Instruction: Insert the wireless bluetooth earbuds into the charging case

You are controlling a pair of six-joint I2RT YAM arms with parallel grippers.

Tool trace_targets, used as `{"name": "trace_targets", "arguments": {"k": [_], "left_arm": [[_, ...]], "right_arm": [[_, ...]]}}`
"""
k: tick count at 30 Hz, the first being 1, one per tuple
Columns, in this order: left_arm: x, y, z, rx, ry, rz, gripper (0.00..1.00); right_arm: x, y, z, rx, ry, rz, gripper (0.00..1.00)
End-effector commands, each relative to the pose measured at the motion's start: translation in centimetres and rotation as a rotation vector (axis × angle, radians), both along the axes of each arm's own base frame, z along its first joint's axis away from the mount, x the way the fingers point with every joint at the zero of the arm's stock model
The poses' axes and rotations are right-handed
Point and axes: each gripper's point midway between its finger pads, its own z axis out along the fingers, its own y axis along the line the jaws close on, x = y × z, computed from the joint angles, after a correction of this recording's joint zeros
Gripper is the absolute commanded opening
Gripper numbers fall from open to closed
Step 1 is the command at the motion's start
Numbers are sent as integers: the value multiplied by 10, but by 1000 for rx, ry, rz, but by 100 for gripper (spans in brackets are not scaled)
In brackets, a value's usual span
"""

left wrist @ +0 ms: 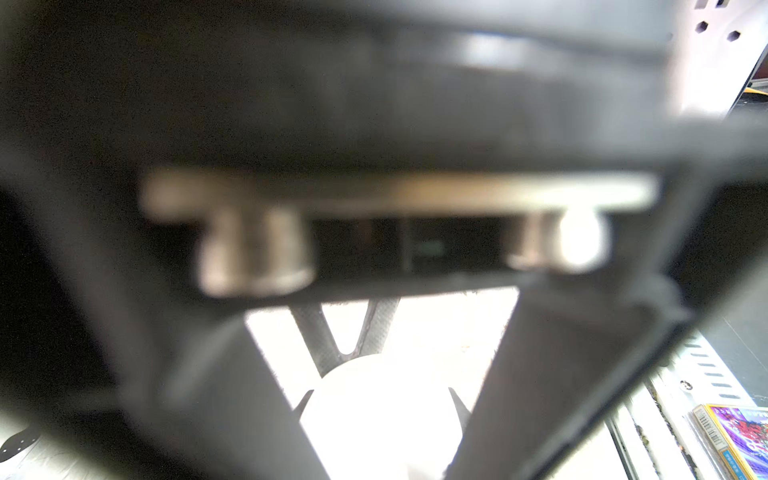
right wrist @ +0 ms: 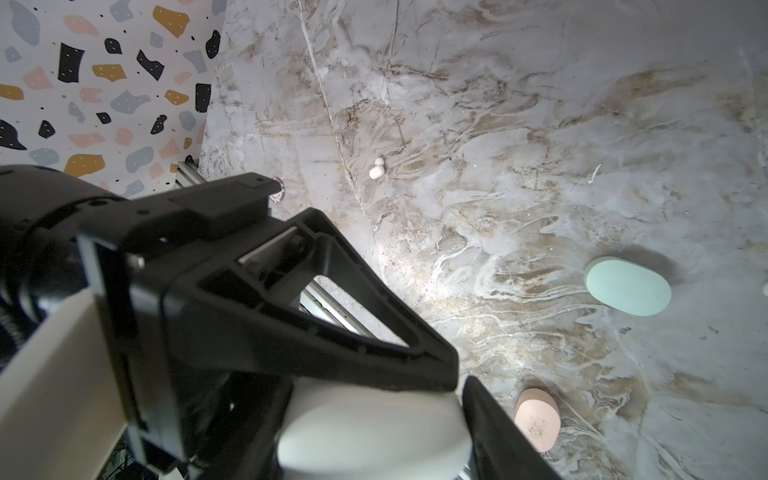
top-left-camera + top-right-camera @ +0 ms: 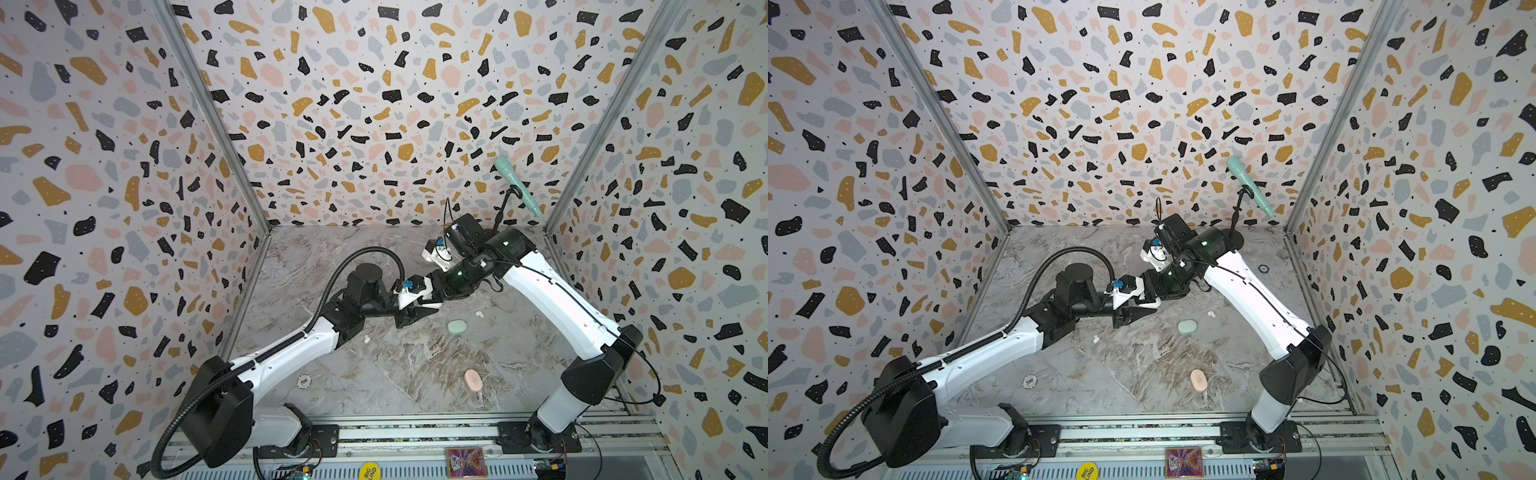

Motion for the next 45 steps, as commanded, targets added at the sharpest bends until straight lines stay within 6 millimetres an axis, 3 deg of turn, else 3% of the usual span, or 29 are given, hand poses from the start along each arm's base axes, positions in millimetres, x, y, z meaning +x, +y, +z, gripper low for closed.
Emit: {"name": "trace_targets", "arguments": {"k": [1,13,23,34,37,41,43,45], "left_arm": [[-3,-3,-6,25,20,-21,47],[-4,-3,-4,17,21,-24,51],[-4,-4,8,-25,7,-17,49],[-5,-5,5,-23,10,-28,40],[-6,-5,6,-26,12,-34,38],[-9,-5,5,-44,23,-45,38],[-11,-5,2,-56,42,-51,38],[-14,-5,-1,-70,60,-55,38]], "right_arm": [[1,2,21,51,-43,11,58],[0,4,23,57,-44,12,59],[-2,6,22,62,-40,21,59],[-3,7,21,64,-39,24,59],[-4,6,19,60,-34,25,65],[0,2,22,57,-56,6,83],[1,0,27,73,-69,-5,99],[2,-3,31,86,-77,-16,99]]}}
